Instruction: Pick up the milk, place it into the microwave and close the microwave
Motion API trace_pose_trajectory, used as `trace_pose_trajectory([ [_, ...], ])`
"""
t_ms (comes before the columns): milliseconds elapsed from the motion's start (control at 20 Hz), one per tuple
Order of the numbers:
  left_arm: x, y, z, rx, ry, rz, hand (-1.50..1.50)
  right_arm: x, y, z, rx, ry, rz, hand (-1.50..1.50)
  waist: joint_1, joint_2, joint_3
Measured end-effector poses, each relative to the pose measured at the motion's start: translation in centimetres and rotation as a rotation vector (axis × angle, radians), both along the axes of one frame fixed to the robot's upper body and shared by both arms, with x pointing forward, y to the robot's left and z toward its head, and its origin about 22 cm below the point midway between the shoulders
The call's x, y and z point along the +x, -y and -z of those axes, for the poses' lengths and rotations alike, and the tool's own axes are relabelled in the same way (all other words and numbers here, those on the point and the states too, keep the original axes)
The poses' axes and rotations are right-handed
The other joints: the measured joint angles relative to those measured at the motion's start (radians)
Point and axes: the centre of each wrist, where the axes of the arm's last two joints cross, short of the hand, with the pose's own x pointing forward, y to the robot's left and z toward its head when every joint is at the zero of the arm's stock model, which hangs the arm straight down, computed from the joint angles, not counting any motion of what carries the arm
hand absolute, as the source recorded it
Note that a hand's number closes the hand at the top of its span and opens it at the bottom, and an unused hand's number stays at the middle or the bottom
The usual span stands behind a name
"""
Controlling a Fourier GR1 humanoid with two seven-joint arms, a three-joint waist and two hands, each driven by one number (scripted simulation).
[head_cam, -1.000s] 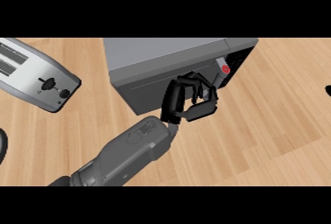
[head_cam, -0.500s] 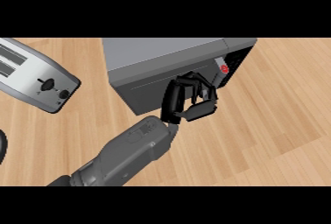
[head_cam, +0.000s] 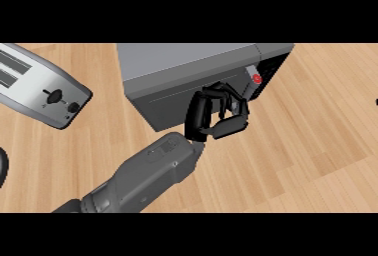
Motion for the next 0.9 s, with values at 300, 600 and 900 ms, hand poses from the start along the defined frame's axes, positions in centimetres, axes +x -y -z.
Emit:
trace_pose_trajectory([
  [300,0.0,0.0,0.1,-0.006,0.006,-0.003,1.50,0.0,0.2,-0.4,-0.005,-0.009,-0.022,-1.50,-0.002,-0.001,0.000],
  [600,0.1,0.0,0.2,-0.011,0.007,-0.007,1.50,0.0,0.6,-1.1,-0.014,0.002,-0.036,-1.50,-0.004,-0.002,0.001],
  [900,0.2,0.0,0.5,0.026,0.028,0.004,1.50,0.1,0.7,-1.4,-0.009,0.005,-0.069,-1.50,-0.005,-0.003,0.004],
])
